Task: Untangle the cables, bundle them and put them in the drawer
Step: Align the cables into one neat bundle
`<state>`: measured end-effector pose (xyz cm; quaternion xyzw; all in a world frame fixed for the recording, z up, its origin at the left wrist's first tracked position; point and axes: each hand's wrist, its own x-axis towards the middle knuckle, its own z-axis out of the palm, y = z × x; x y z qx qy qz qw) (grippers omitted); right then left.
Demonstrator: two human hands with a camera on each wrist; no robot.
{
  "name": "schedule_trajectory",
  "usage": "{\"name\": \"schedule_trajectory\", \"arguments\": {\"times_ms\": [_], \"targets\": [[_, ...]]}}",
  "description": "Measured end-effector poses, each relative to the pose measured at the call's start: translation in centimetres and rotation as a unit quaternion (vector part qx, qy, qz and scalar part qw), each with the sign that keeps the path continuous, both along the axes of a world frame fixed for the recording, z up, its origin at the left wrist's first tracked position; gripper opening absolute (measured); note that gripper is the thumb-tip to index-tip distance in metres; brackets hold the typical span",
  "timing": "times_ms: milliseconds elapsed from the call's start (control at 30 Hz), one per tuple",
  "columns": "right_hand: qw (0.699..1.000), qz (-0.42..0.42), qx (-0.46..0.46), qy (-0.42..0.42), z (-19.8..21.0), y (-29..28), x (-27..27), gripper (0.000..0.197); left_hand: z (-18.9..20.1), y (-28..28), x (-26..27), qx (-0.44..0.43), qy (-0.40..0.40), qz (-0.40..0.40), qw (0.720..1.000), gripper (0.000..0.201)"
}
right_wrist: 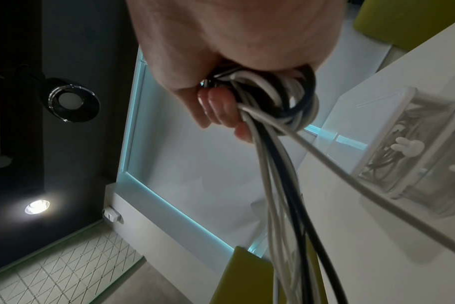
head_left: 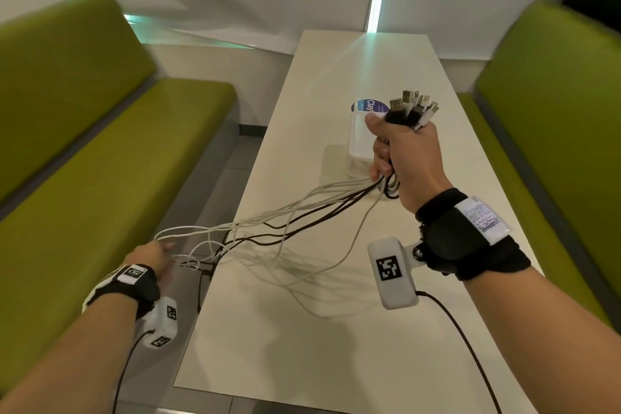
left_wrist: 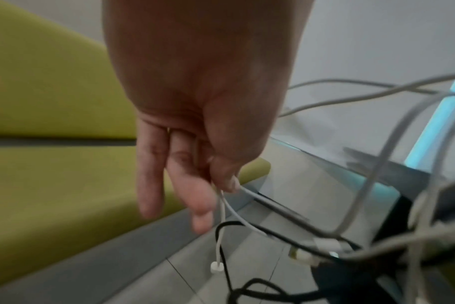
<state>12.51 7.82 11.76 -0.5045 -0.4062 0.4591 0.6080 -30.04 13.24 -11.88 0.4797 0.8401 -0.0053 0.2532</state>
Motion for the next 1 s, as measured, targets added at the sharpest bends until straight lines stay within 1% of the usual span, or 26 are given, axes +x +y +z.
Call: {"name": "schedule_trajectory", "arguments": {"times_ms": [67, 133, 233, 333, 367, 400, 433, 467, 533, 600, 667, 733, 767, 800, 833, 867, 900, 967, 1000], "targets": [[1.0, -0.002, -0.003, 0.0, 0.0, 0.0, 0.1, 0.017, 0.2, 0.2, 0.6, -0.014, 0.041, -0.029, 0.999, 0.037], [1.0, -0.001, -0.004, 0.001, 0.0, 0.0, 0.0, 0.013, -0.1, 0.3, 0.6, -0.024, 0.035, -0.046, 0.998, 0.037], [1.0, 0.0, -0.004, 0.011, -0.1, 0.0, -0.3, 0.011, -0.4, 0.9, 0.4, -0.018, 0.021, -0.049, 0.998, 0.037], [1.0, 0.008, 0.004, 0.013, -0.1, 0.1, -1.1, 0.011, -0.1, 1.6, 1.7, -0.039, -0.024, -0.056, 0.997, 0.03], [1.0, 0.009, 0.007, 0.01, -0.1, 0.1, -1.4, 0.01, 0.3, 1.4, 2.7, -0.04, -0.081, -0.023, 0.996, 0.031], [1.0, 0.009, 0.009, 0.006, -0.2, 0.1, -1.7, 0.01, 0.4, 1.4, 3.3, -0.043, -0.122, -0.007, 0.992, 0.032], [1.0, 0.009, 0.011, 0.0, -0.2, 0.1, -2.0, 0.011, 0.4, 1.4, 3.7, -0.048, -0.142, -0.006, 0.989, 0.033], [1.0, 0.008, 0.011, -0.009, -0.3, 0.1, -2.2, 0.013, 0.5, 1.5, 4.0, -0.055, -0.136, -0.029, 0.989, 0.034], [1.0, 0.004, 0.01, -0.022, -0.5, 0.1, -2.4, 0.018, 0.8, 1.5, 4.2, -0.065, -0.134, -0.051, 0.988, 0.031], [1.0, 0.004, 0.009, -0.026, -0.6, 0.1, -2.5, 0.021, 1.6, 1.3, 4.7, -0.094, -0.091, -0.122, 0.984, 0.02], [1.0, 0.006, 0.01, -0.029, -0.7, 0.1, -2.5, 0.024, 3.1, 0.6, 5.0, -0.148, 0.004, -0.188, 0.971, 0.011], [0.999, 0.009, 0.009, -0.033, -0.8, 0.1, -2.6, 0.026, 4.1, 0.9, 4.9, -0.168, 0.101, -0.208, 0.958, 0.029], [0.999, 0.011, 0.009, -0.034, -0.9, 0.1, -2.8, 0.027, 5.0, 1.2, 5.0, -0.159, 0.128, -0.203, 0.958, 0.033], [0.999, 0.012, 0.009, -0.033, -0.9, 0.0, -2.9, 0.028, 6.0, 1.6, 5.3, -0.131, 0.141, -0.195, 0.962, 0.03], [0.999, 0.013, 0.009, -0.031, -0.9, 0.0, -3.1, 0.029, 6.9, 2.1, 5.7, -0.086, 0.139, -0.188, 0.968, 0.023], [0.999, 0.015, 0.009, -0.029, -1.0, 0.0, -3.2, 0.03, 8.2, 2.5, 6.3, -0.035, 0.132, -0.19, 0.972, 0.019], [1.0, 0.016, 0.009, -0.025, -1.0, 0.0, -3.4, 0.031, 9.6, 2.8, 7.2, 0.014, 0.123, -0.195, 0.973, 0.021], [1.0, 0.016, 0.011, -0.021, -1.1, -0.1, -3.5, 0.032, 12.7, 3.1, 9.7, 0.127, 0.094, -0.222, 0.962, 0.028], [1.0, 0.016, 0.013, -0.021, -1.1, -0.2, -3.6, 0.032, 14.4, 3.1, 11.1, 0.175, 0.052, -0.241, 0.953, 0.027]]}}
